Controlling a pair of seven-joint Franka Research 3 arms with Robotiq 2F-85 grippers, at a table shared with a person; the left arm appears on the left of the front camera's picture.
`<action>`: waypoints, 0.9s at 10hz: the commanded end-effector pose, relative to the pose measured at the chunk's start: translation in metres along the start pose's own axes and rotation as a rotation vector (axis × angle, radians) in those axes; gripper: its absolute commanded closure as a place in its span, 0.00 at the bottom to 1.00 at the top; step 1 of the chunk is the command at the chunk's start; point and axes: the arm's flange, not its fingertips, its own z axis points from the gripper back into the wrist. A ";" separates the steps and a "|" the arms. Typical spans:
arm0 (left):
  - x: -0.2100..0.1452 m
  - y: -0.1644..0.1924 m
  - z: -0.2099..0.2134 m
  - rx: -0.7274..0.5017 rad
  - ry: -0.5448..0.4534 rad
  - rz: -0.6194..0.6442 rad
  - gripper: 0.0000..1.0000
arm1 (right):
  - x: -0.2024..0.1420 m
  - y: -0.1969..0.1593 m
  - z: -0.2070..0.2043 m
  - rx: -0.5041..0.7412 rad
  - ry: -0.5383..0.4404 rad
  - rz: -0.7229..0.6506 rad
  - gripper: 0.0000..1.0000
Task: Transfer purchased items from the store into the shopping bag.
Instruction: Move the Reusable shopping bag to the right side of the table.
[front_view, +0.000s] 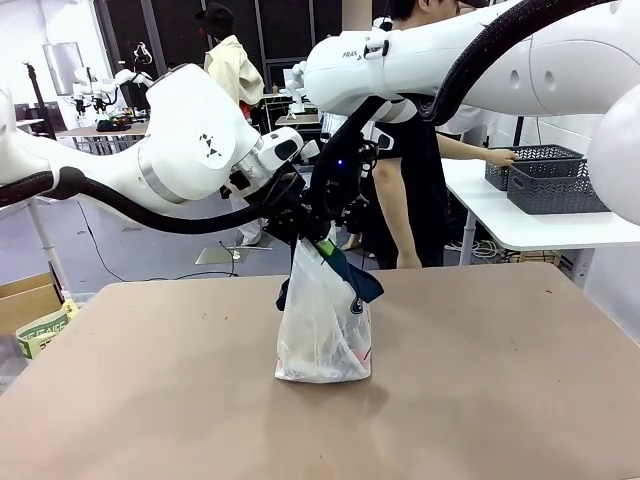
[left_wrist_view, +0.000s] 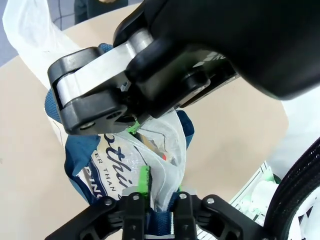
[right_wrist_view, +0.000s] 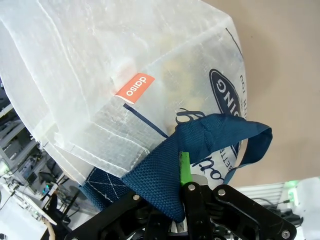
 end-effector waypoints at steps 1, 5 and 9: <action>-0.001 -0.002 0.004 0.021 -0.002 0.005 1.00 | -0.001 0.002 0.000 0.054 0.030 0.006 1.00; -0.003 -0.001 0.007 0.023 -0.013 -0.026 1.00 | 0.000 -0.001 0.000 0.081 0.045 0.014 1.00; 0.000 0.000 0.002 0.009 -0.002 -0.012 1.00 | 0.003 -0.002 0.000 0.037 0.026 0.005 1.00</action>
